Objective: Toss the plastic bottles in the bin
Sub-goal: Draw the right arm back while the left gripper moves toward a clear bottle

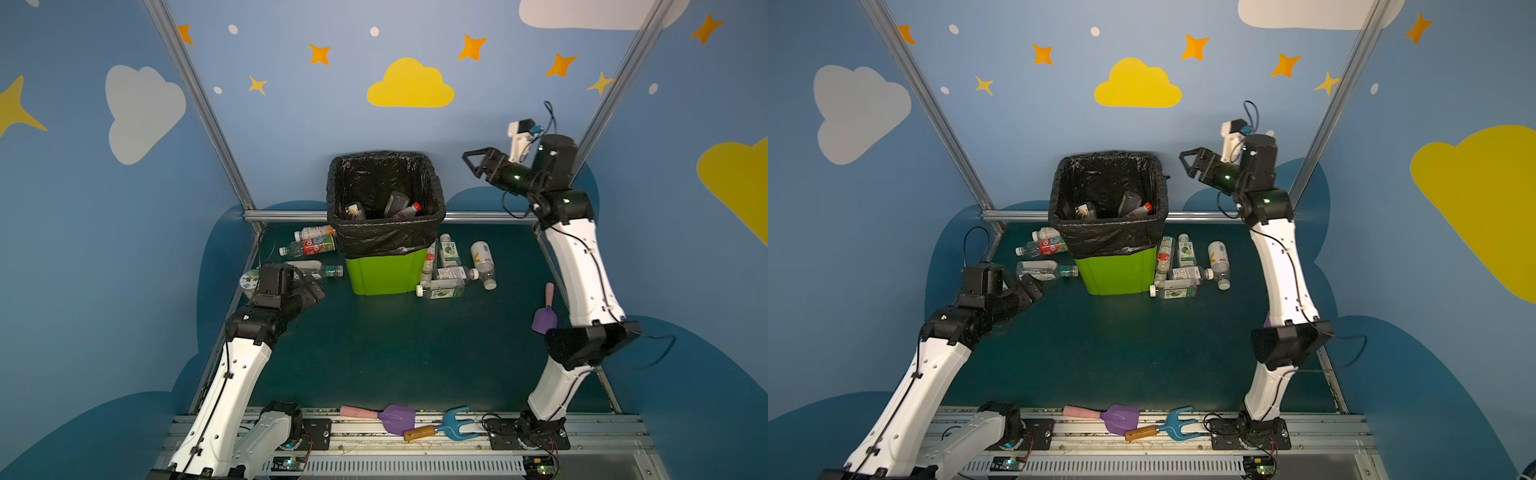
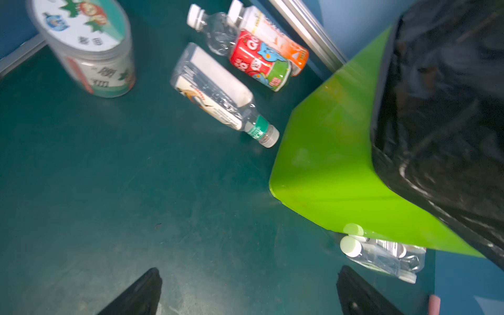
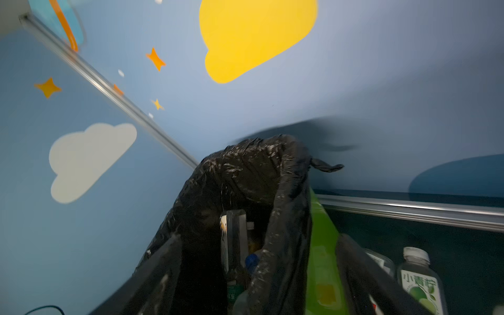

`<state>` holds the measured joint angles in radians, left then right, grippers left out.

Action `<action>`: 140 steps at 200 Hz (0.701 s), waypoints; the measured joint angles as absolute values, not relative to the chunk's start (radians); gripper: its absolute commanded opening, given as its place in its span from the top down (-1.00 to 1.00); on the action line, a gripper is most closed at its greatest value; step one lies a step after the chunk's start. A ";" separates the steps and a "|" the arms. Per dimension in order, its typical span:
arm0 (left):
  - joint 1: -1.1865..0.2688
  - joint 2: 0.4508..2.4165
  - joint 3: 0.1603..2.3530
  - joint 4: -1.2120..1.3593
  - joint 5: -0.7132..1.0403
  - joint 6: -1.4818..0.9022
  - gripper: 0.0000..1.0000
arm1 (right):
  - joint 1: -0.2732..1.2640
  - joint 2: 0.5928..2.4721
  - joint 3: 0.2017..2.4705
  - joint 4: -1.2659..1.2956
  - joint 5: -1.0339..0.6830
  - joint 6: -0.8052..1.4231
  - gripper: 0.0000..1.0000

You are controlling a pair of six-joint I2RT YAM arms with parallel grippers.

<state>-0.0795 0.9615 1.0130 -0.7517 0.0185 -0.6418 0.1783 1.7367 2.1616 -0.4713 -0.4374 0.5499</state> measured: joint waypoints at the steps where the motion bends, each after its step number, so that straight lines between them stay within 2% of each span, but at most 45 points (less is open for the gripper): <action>1: -0.076 0.962 1.012 -0.752 0.020 -0.643 -1.00 | 0.175 1.730 2.155 -0.471 -0.437 0.550 -0.71; 30: 0.008 0.992 0.986 -0.764 0.096 -0.678 -0.99 | 0.126 1.537 1.994 -0.425 -0.463 0.541 -0.67; 57: 0.071 1.071 0.961 -0.768 0.181 -0.712 -0.94 | 0.115 1.454 1.909 -0.428 -0.502 0.504 -0.66; 101: 0.170 1.206 0.933 -0.694 0.327 -0.768 -0.92 | 0.098 1.460 1.756 -0.489 -0.549 0.470 -0.65; 140: 0.251 1.383 1.008 -0.635 0.404 -0.784 -0.95 | 0.085 1.504 1.736 -0.540 -0.597 0.466 -0.66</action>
<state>0.2508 1.3830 1.0084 -0.6353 0.4042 -0.7837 0.0849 1.5036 1.7359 -0.5400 -0.5972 0.4664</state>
